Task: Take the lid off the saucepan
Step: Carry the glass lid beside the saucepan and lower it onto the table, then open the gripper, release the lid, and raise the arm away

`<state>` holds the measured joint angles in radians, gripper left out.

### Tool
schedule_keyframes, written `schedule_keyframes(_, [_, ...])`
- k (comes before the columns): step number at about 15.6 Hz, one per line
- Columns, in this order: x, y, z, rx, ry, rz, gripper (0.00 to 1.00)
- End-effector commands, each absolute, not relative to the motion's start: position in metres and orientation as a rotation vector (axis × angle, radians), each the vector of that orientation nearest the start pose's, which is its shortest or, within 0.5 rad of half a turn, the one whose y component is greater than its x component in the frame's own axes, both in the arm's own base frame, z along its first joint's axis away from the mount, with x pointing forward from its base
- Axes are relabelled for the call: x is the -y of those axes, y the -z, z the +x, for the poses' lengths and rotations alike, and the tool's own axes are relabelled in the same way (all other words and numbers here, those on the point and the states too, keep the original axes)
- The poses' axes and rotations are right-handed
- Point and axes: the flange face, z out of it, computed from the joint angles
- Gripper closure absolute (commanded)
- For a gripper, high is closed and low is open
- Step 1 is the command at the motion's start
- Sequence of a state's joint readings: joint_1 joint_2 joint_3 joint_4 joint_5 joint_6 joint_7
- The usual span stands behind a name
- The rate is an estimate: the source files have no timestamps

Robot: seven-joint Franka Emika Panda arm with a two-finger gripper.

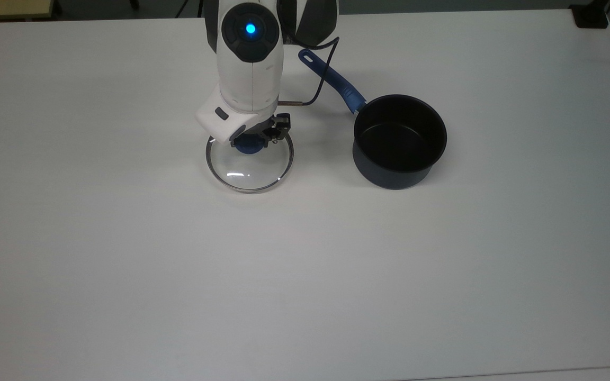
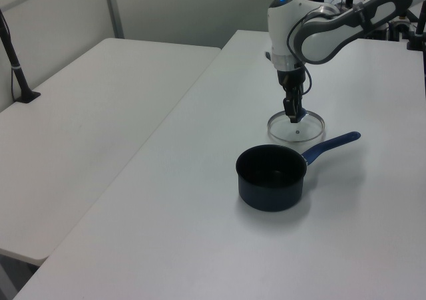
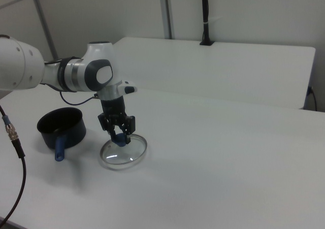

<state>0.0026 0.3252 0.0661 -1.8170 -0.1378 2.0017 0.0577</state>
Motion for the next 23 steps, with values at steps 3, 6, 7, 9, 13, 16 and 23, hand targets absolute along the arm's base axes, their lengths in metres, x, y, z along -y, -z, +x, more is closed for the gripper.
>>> schedule_keyframes(3, [-0.029,-0.355,0.62,0.141,-0.165,-3.265,0.26])
schedule_keyframes(6, [-0.027,-0.362,0.623,0.135,-0.145,-3.27,0.03])
schedule_keyframes(7, [-0.027,-0.363,0.623,0.134,-0.145,-3.271,0.0])
schedule_keyframes(9, [-0.026,-0.37,0.623,0.132,-0.137,-3.275,0.0])
schedule_keyframes(13, [-0.026,-0.423,0.617,0.108,-0.104,-3.286,0.0])
schedule_keyframes(16, [-0.032,-0.485,0.6,0.016,-0.022,-3.288,0.0])
schedule_keyframes(23, [-0.039,-0.549,0.567,-0.174,0.029,-3.269,0.0])
